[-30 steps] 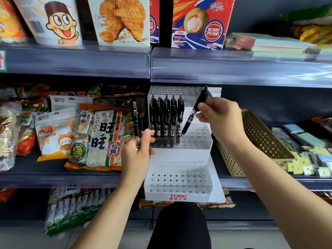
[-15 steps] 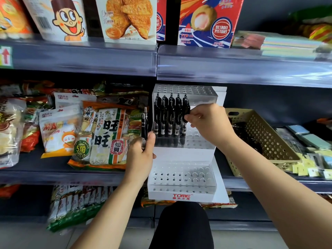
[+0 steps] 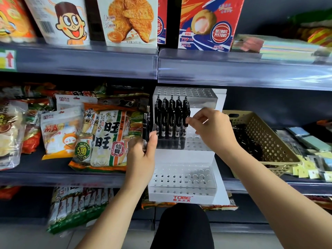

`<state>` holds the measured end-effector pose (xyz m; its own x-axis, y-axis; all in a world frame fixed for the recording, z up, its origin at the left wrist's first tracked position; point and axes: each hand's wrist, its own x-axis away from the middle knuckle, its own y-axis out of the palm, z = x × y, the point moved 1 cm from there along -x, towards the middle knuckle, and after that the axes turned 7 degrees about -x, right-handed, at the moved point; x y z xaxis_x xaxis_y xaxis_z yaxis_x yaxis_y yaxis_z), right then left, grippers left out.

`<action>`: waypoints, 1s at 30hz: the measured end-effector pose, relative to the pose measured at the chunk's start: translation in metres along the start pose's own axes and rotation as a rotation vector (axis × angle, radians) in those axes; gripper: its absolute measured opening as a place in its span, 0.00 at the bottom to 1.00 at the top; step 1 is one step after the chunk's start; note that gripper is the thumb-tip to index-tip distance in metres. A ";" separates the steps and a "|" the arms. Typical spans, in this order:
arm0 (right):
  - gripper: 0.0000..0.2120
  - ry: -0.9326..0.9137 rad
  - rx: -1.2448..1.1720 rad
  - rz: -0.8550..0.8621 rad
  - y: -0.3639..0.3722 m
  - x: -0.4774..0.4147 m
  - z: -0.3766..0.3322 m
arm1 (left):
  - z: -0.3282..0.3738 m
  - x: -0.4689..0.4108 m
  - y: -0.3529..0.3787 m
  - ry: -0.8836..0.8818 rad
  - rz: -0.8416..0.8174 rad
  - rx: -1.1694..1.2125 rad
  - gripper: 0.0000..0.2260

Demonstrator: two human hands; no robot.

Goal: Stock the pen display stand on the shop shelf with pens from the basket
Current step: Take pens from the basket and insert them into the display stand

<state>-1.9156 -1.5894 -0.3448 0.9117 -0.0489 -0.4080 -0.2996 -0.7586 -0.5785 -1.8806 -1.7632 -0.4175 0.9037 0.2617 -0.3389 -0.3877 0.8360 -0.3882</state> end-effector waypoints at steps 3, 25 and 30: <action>0.10 -0.022 -0.097 -0.065 -0.002 0.011 -0.010 | 0.010 0.005 -0.001 0.027 -0.078 0.063 0.31; 0.04 0.310 -0.763 -0.285 -0.008 0.028 0.000 | 0.026 0.018 0.017 -0.134 -0.434 0.390 0.06; 0.09 0.330 -0.757 -0.206 -0.005 0.032 0.002 | 0.030 0.020 0.021 0.016 -0.398 0.155 0.05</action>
<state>-1.8858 -1.5853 -0.3561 0.9979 0.0402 -0.0511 0.0431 -0.9974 0.0576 -1.8656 -1.7257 -0.4063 0.9740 -0.1025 -0.2020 0.0240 0.9334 -0.3581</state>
